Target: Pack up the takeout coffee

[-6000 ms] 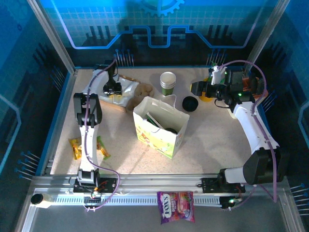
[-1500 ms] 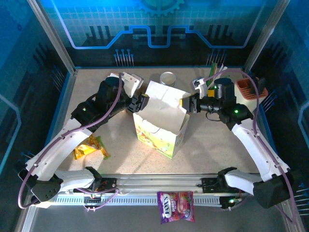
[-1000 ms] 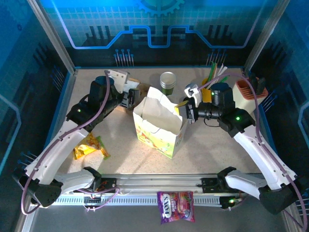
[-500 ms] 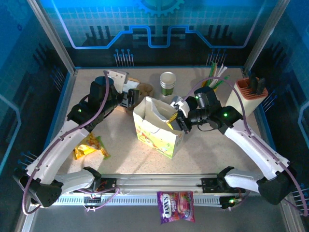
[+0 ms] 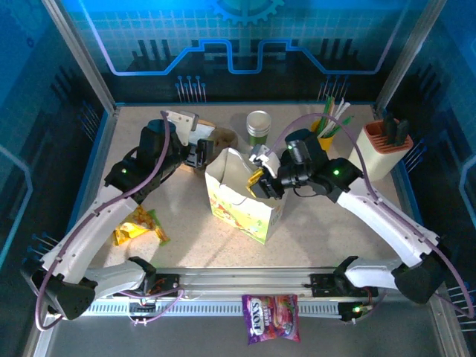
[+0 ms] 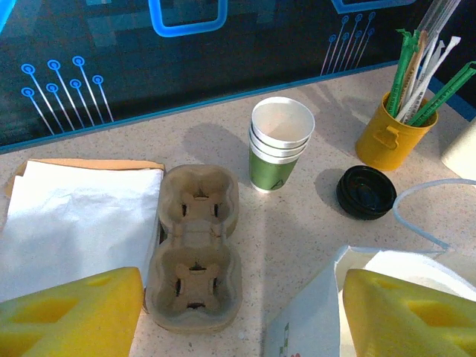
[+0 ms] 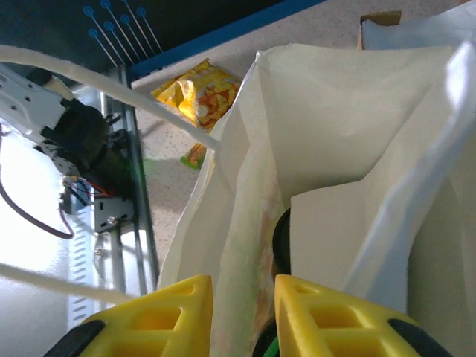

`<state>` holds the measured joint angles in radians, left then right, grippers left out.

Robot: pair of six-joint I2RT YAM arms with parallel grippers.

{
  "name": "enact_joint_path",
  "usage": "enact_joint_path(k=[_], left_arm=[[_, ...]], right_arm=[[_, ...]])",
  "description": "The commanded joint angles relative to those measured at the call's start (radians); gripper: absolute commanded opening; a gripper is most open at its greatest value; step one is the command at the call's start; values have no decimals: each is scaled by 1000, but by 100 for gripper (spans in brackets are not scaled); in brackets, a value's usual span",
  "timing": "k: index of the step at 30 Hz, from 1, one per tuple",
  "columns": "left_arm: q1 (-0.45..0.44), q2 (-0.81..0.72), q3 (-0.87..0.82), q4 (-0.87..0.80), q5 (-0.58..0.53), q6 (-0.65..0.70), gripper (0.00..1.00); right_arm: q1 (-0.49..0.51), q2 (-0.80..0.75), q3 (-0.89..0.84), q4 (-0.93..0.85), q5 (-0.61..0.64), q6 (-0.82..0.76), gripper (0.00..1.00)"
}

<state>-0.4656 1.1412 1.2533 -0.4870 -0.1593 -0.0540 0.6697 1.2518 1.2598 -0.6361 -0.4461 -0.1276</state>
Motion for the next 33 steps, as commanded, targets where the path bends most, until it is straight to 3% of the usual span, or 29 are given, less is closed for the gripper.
enact_joint_path(k=[1,9,17,20,25,33], left_arm=[[10,-25,-12,28,14,-15,72],[15,-30,-25,35,14,-14,72],[21,-23,-42,50,11,-47,72],[24,-21,-56,60,18,-71,72],[25,-23,-63,75,25,-86,72],[27,-28,-62,71,16,-93,72]], right_arm=[[34,29,46,-17,112,-17,19],[91,75,56,-52,266,-56,12],[100,8,33,-22,268,-63,12],[98,-38,15,36,297,-52,17],[99,-69,7,132,427,-19,33],[96,88,139,105,509,11,51]])
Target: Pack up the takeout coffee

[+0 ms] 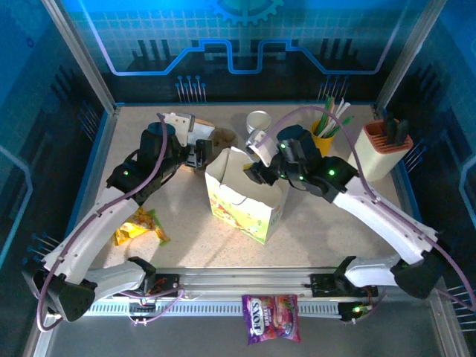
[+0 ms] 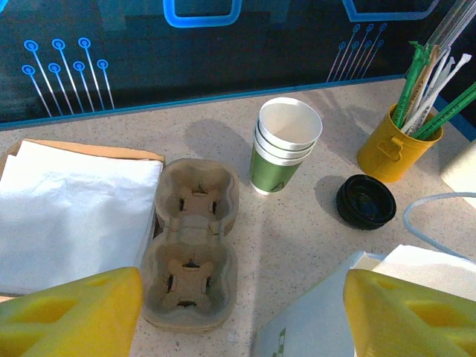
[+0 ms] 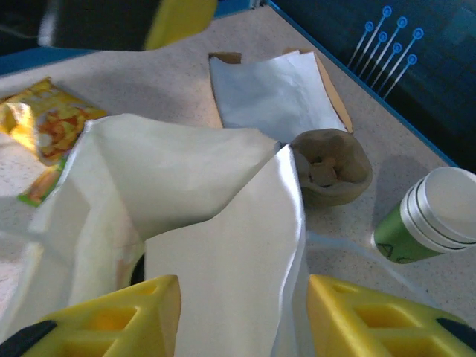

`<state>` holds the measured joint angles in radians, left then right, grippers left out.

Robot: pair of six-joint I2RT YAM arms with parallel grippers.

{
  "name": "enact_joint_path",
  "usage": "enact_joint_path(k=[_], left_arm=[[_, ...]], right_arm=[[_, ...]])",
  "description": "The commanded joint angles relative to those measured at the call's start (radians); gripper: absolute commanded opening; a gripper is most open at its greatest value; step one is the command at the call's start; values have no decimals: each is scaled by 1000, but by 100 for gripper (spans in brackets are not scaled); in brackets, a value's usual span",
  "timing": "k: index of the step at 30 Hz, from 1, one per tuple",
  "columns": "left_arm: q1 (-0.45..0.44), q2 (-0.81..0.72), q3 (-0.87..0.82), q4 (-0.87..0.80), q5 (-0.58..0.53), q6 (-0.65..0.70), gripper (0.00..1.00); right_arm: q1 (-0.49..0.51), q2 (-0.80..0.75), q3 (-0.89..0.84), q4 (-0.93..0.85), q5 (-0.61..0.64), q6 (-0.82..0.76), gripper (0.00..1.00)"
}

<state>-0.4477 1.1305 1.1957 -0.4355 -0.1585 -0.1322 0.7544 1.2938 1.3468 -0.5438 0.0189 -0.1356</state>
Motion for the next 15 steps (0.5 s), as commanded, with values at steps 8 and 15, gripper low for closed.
enact_joint_path(k=[8,15], left_arm=[[15,-33,-15,9,10,-9,72],[24,-37,-16,6,16,-5,72]], right_arm=[[-2,193,173,-24,19,37,53],[-12,235,218,-48,-82,40,28]])
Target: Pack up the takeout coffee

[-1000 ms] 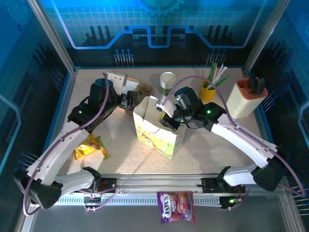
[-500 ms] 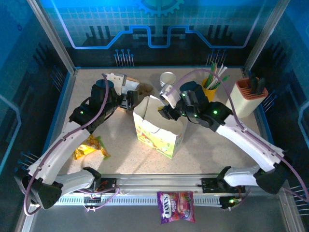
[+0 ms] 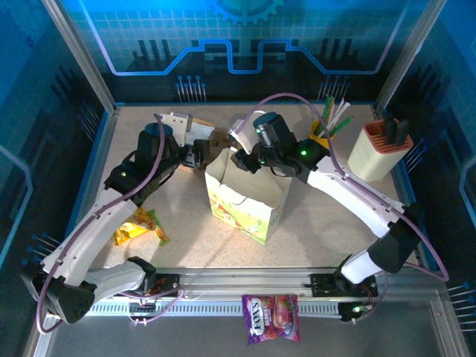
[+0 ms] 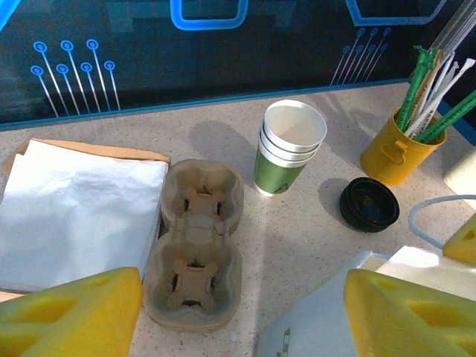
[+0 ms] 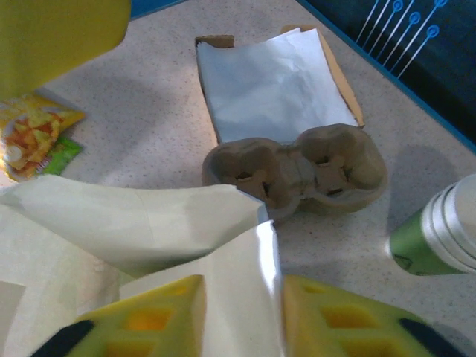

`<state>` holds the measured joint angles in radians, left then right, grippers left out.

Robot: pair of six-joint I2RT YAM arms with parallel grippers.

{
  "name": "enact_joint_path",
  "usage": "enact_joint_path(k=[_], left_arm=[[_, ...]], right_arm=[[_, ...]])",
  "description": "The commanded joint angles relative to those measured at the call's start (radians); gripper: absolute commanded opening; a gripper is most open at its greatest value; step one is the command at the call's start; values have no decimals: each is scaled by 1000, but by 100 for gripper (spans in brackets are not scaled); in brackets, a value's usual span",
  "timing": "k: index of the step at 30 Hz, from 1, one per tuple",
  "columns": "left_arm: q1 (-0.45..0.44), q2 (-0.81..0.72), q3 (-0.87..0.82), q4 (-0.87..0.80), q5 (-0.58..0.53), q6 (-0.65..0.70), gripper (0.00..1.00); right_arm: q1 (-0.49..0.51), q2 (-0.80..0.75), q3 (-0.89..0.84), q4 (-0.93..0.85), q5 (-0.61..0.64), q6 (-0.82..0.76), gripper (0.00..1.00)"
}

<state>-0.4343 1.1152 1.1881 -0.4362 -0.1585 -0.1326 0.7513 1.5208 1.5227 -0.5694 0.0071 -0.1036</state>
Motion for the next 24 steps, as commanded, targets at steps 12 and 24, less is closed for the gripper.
enact_joint_path(k=[12,24], left_arm=[[17,-18,-7,10,29,-4,73],[16,-24,-12,9,34,-6,73]], right_arm=[[-9,15,39,-62,-154,-7,4],[-4,40,-24,-62,-88,-50,6]])
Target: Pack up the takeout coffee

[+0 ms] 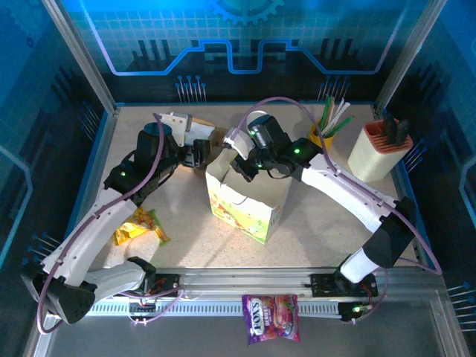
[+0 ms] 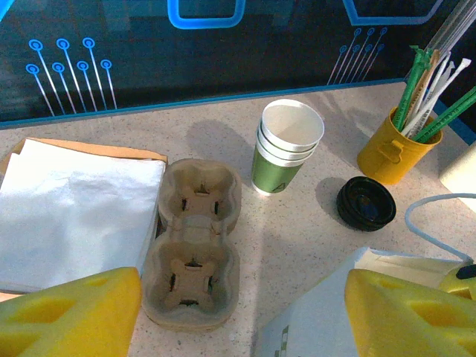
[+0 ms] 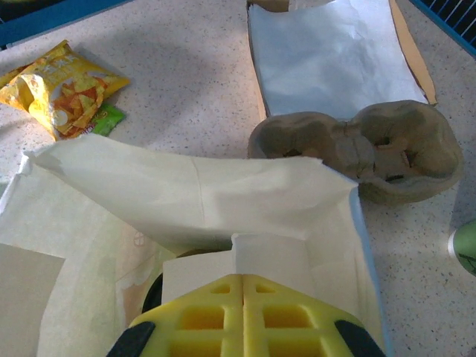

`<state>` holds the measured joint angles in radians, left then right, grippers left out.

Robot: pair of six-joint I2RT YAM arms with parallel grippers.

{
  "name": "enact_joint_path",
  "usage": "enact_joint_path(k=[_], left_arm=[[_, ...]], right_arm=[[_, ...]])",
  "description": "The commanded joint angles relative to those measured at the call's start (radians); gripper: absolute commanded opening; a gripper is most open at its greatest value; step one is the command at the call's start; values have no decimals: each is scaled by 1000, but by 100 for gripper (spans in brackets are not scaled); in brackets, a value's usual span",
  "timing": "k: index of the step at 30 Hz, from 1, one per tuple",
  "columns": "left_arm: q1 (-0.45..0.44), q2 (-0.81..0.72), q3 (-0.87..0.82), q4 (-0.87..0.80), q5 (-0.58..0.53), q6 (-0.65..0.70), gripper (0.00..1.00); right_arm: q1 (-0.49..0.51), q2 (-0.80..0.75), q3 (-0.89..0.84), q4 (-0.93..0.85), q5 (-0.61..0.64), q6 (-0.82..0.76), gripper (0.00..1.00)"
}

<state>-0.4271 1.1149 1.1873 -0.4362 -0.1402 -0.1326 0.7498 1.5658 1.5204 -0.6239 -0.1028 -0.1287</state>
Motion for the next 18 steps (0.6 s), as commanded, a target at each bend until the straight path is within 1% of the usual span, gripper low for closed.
enact_joint_path(k=[1,11,15,18], left_arm=[[10,-24,-12,8,13,-5,73],[10,-22,-19,19,15,-15,73],[11,-15,-27,31,15,-27,73],[11,0,-36,52,17,-49,73]], right_arm=[[0,-8,-34,-1,31,-31,6],[34,-35,-122,31,122,-67,8],[36,-88,-130,59,102,-50,11],[35,-145,-141,99,78,-30,16]])
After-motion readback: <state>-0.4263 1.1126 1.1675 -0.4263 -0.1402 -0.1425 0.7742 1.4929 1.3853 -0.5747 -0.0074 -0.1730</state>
